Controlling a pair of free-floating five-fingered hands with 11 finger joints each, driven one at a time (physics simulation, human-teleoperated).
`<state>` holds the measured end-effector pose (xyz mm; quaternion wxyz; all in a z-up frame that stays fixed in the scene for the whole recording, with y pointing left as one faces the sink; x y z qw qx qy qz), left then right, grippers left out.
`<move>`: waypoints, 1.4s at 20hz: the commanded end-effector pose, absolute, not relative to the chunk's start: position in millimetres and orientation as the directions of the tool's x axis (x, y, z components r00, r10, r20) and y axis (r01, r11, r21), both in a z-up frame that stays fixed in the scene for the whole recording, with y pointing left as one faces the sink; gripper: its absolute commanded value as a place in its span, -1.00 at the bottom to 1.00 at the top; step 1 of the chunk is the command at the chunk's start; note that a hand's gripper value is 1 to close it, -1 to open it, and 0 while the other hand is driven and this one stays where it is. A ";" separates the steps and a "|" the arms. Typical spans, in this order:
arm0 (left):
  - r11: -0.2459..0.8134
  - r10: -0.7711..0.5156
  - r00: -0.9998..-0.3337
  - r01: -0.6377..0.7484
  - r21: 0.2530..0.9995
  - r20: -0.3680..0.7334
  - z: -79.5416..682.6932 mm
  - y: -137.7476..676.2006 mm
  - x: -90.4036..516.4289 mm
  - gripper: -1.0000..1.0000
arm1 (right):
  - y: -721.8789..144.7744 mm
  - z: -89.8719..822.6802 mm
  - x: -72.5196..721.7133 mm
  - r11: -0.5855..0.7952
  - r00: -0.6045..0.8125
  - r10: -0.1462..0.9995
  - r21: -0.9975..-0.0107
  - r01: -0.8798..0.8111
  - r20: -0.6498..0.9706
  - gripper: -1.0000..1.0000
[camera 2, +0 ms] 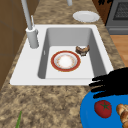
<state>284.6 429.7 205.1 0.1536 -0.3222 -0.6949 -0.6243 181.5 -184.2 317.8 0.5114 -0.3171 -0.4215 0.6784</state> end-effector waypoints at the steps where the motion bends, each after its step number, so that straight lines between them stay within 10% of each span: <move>1: -0.054 0.315 -0.739 0.613 0.788 0.596 201.8 440.6 284.6 -1.00 | -184.2 317.8 181.5 -0.122 -0.276 0.961 -0.896 -0.427 0.001 0.00; 28: -0.052 0.294 -0.825 0.491 0.870 0.483 169.8 463.1 342.7 -1.00 | -184.2 317.8 181.5 -0.122 -0.276 0.961 -0.896 -0.427 0.001 0.00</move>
